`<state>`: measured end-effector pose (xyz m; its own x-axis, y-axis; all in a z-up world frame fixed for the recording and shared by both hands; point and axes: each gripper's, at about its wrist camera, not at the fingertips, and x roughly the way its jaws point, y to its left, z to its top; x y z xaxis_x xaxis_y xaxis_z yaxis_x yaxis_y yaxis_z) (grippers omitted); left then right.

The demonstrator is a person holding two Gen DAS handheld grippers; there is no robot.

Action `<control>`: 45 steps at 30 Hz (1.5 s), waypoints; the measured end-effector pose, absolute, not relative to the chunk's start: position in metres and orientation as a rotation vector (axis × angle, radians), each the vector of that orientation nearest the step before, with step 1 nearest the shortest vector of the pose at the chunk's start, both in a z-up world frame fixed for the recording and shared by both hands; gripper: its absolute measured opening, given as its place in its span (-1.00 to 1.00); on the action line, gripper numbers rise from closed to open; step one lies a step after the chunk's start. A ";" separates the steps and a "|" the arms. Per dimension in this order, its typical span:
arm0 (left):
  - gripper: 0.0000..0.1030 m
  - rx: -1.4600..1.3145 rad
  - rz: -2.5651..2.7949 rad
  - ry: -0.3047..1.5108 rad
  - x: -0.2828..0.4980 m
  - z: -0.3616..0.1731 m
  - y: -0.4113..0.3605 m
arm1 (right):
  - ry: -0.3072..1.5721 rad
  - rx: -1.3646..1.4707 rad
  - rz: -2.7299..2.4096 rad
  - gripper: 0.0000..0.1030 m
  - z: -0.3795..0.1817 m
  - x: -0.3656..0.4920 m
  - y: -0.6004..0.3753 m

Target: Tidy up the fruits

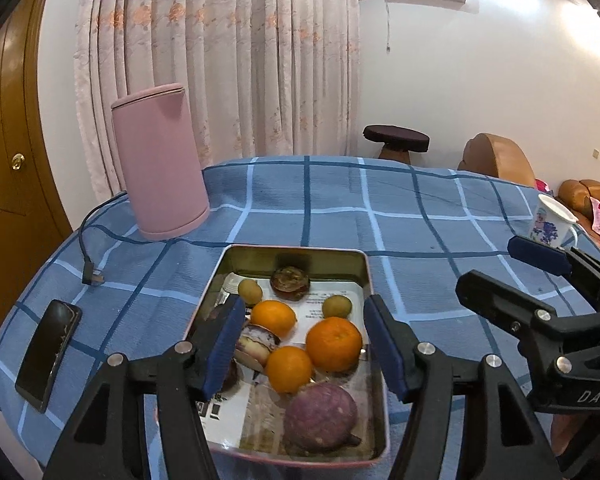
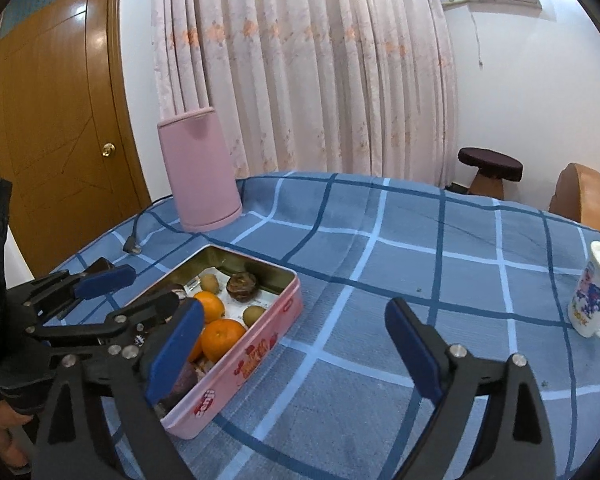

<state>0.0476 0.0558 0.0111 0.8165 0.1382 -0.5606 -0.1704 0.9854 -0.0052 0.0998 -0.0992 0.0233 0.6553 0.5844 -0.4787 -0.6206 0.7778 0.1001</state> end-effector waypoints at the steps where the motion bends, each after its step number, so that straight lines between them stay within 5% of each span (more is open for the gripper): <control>1: 0.23 -0.056 0.161 0.590 0.046 0.012 0.054 | 0.508 -0.076 0.677 0.83 0.025 0.097 -0.101; 16: 0.26 -0.050 0.161 0.562 0.024 0.020 0.040 | 0.441 -0.076 0.619 0.92 0.036 0.069 -0.121; 19: 0.47 -0.052 0.172 0.551 0.019 0.022 0.038 | 0.434 -0.073 0.613 0.92 0.036 0.063 -0.126; 25: 0.49 -0.047 0.160 0.535 0.008 0.026 0.026 | 0.402 -0.067 0.592 0.93 0.041 0.046 -0.139; 29: 0.68 -0.041 0.154 0.527 -0.001 0.027 0.016 | 0.377 -0.057 0.576 0.99 0.042 0.034 -0.149; 45: 0.70 -0.066 0.146 0.519 -0.009 0.029 0.011 | 0.374 -0.057 0.551 1.00 0.038 0.026 -0.169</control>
<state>-0.0089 0.0106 0.0285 0.8582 0.1224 -0.4985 -0.1558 0.9874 -0.0258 0.0257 -0.1689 0.0385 0.7862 0.5011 -0.3616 -0.5215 0.8520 0.0467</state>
